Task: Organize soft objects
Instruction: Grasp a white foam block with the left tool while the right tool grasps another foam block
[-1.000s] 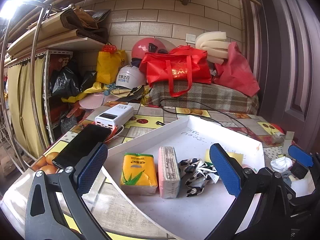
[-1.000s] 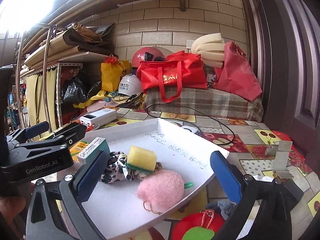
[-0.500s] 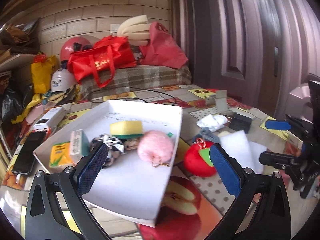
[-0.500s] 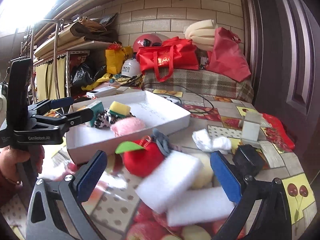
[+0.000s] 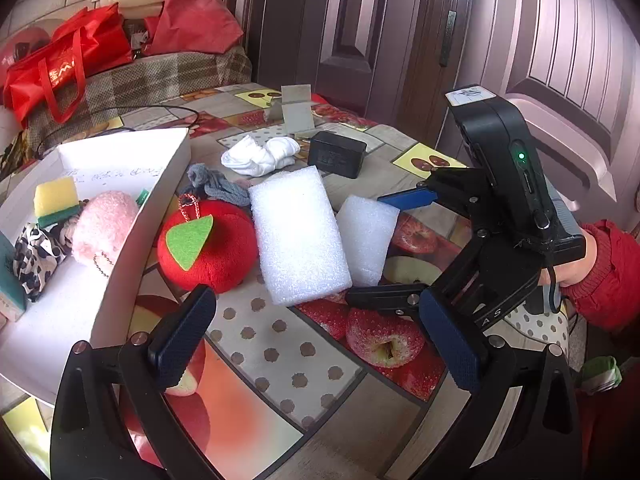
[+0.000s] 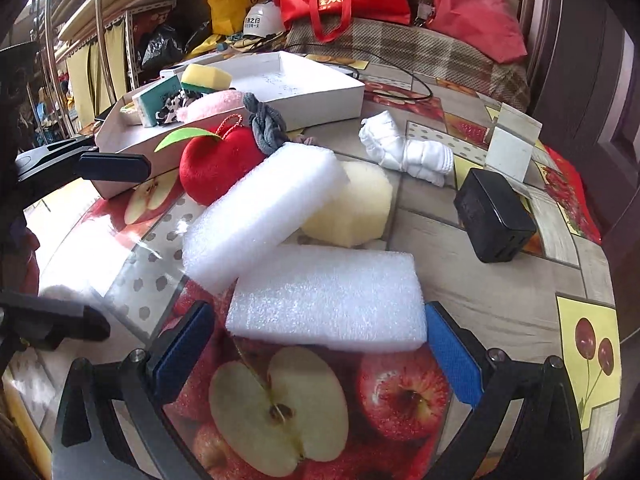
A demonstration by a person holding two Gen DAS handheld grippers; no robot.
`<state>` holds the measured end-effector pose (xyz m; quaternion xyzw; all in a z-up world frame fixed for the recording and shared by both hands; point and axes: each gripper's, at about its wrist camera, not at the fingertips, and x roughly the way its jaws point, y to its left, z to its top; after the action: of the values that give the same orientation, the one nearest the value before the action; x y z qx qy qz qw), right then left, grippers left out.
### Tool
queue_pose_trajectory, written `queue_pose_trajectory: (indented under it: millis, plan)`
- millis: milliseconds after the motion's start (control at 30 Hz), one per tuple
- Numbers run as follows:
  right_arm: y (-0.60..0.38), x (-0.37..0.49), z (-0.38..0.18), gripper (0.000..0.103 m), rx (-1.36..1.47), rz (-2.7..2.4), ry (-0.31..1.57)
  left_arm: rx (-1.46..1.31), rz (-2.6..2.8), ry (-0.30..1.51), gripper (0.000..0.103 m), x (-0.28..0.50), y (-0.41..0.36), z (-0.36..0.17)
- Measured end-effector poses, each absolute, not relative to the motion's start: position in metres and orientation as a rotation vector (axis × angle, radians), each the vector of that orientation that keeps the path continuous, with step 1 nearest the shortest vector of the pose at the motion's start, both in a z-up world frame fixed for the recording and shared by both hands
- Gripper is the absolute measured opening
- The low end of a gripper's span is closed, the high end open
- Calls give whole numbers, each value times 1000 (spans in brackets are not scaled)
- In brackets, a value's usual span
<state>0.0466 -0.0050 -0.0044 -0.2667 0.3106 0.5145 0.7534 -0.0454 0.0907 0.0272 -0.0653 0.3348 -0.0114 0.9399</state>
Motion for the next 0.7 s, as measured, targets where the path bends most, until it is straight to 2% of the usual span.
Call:
queue_pose_trajectory:
  millis: [67, 100, 367, 567, 633, 700]
  plan:
    - [0, 51, -8, 100, -590, 1122, 702, -174, -16, 691, 100, -43, 95, 25]
    - [-1, 53, -8, 90, -580, 1135, 714, -201, -22, 703, 100, -43, 98, 23]
    - [-40, 68, 0, 90, -506, 1060, 726, -255, -20, 800, 100, -23, 97, 10]
    - [-65, 103, 2, 90, -342, 980, 803, -167, 69, 823, 96, -1, 78, 11]
    - [-66, 104, 3, 90, -327, 983, 807, -150, 90, 842, 89, 8, 75, 8]
    - [-64, 102, 3, 90, -340, 983, 801, -115, 112, 853, 55, 13, 71, 7]
